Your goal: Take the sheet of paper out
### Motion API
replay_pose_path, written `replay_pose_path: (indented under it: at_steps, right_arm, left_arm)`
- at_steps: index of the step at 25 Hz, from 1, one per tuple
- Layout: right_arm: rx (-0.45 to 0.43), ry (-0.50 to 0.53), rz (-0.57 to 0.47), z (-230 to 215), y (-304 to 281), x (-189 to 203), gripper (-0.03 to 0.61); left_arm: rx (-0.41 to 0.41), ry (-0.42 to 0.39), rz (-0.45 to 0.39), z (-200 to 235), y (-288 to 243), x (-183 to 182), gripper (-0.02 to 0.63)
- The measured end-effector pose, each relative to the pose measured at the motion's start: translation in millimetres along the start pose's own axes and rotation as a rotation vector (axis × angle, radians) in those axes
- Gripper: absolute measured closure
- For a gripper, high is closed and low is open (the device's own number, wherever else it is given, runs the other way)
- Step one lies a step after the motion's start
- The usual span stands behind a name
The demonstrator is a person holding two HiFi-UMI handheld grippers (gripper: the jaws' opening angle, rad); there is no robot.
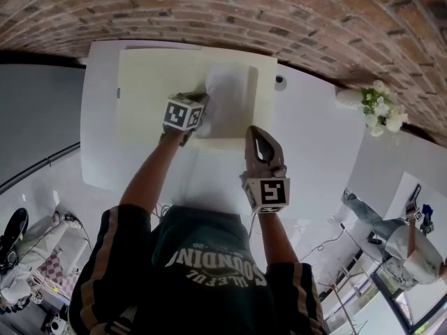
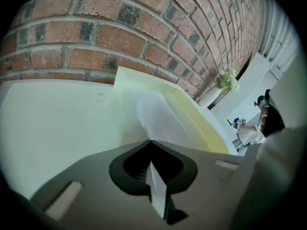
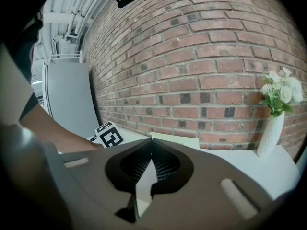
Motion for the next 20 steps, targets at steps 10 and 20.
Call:
replay_pose_path:
  at_steps: [10, 20]
  right_arm:
    - [-0.006, 0.006, -0.014, 4, 5, -6, 0.58]
    - [-0.032, 0.027, -0.028, 17, 9, -9, 0.58]
  left_arm:
    - [-0.037, -0.034, -0.028, 8, 24, -6, 0.603]
    - [-0.082, -0.038, -0.047, 21, 55, -5, 0.603]
Point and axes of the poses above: the fingertips, and each gripper's own axes: y backward along the fingers, z to its left, x out of its underside, the point moved 2 cm from there along y, backward along the fingers, and after that the axes turned 15 degrees about x, right-handed, at the moved point
